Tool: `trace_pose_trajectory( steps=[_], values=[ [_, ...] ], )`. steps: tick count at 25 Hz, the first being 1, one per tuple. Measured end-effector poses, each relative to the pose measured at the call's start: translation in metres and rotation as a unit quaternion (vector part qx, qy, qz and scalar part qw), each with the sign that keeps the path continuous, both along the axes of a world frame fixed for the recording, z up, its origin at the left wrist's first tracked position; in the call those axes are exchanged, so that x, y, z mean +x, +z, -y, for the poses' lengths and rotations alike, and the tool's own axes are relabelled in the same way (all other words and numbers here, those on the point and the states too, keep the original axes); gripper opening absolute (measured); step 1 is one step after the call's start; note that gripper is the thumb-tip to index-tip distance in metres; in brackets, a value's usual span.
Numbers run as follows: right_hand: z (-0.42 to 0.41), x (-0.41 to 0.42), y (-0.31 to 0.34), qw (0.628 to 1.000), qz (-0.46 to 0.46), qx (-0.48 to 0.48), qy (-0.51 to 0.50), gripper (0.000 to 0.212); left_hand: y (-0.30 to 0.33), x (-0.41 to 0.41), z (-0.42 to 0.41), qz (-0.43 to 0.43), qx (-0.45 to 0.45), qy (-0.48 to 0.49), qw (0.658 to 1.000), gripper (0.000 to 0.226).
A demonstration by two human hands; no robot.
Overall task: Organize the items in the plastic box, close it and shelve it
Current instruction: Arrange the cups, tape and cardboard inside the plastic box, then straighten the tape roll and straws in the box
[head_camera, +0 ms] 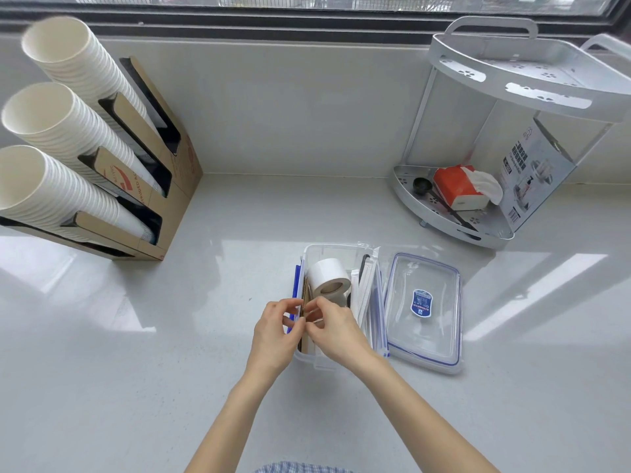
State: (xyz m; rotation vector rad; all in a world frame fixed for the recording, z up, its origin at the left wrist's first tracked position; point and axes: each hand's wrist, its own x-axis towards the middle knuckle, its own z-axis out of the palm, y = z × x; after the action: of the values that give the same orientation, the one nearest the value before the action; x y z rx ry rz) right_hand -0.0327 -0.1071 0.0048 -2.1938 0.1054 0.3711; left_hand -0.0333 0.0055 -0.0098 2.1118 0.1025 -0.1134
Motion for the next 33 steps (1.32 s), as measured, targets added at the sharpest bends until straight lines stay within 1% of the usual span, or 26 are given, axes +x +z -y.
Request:
trace_pose_trajectory(
  steps=[3,5,6,8,9,11,13,18,21,22,24,26,29,31,33],
  values=[
    [0.006,0.0,0.002,0.999,0.03,-0.002,-0.029,0.028,-0.002,-0.001,0.002,-0.01,0.039,-0.005,0.999,0.034],
    [0.015,0.001,0.001,0.995,0.065,-0.054,-0.054,0.03,-0.004,-0.001,0.002,-0.022,0.043,-0.009,0.999,0.036],
    [0.02,0.001,-0.001,0.993,0.056,-0.087,-0.051,0.034,-0.005,-0.001,0.001,-0.027,0.037,-0.01,0.999,0.036],
    [0.025,0.0,-0.006,0.991,-0.01,-0.132,-0.016,0.041,-0.007,-0.001,0.001,-0.032,0.026,-0.013,0.999,0.036],
    [0.025,-0.001,-0.008,0.99,-0.041,-0.133,-0.003,0.042,-0.007,0.0,0.002,-0.034,0.02,-0.015,0.999,0.036],
    [0.023,-0.003,-0.01,0.992,-0.061,-0.113,-0.004,0.04,-0.007,0.0,0.001,-0.035,0.011,-0.019,0.999,0.036],
    [0.021,-0.004,-0.01,0.993,-0.054,-0.106,-0.009,0.037,-0.007,-0.001,0.001,-0.037,0.005,-0.022,0.999,0.036],
    [0.026,-0.002,-0.009,0.994,-0.055,-0.098,-0.002,0.038,-0.005,0.004,-0.001,-0.039,0.008,-0.031,0.999,0.036],
    [0.03,0.005,-0.005,0.996,-0.022,-0.077,-0.03,0.033,-0.002,0.01,-0.001,-0.041,0.017,-0.027,0.999,0.037],
    [0.032,0.009,-0.003,0.997,-0.008,-0.073,-0.039,0.031,-0.001,0.012,0.0,-0.037,0.027,-0.021,0.999,0.038],
    [0.037,0.018,0.0,0.996,0.023,-0.063,-0.054,0.027,0.002,0.017,0.001,-0.012,0.075,-0.024,0.997,0.042],
    [0.042,0.027,0.005,0.994,0.054,-0.072,-0.053,0.031,0.003,0.025,0.004,0.038,0.126,-0.044,0.99,0.046],
    [0.048,0.042,0.007,0.987,0.076,-0.14,-0.014,0.044,0.007,0.042,0.012,0.1,0.186,-0.084,0.974,0.044],
    [0.047,0.05,0.006,0.981,0.076,-0.176,0.014,0.047,0.009,0.052,0.019,0.107,0.234,-0.118,0.959,0.042],
    [0.044,0.055,0.003,0.978,0.069,-0.193,0.032,0.044,0.008,0.061,0.024,0.1,0.262,-0.149,0.948,0.039]
  ],
)
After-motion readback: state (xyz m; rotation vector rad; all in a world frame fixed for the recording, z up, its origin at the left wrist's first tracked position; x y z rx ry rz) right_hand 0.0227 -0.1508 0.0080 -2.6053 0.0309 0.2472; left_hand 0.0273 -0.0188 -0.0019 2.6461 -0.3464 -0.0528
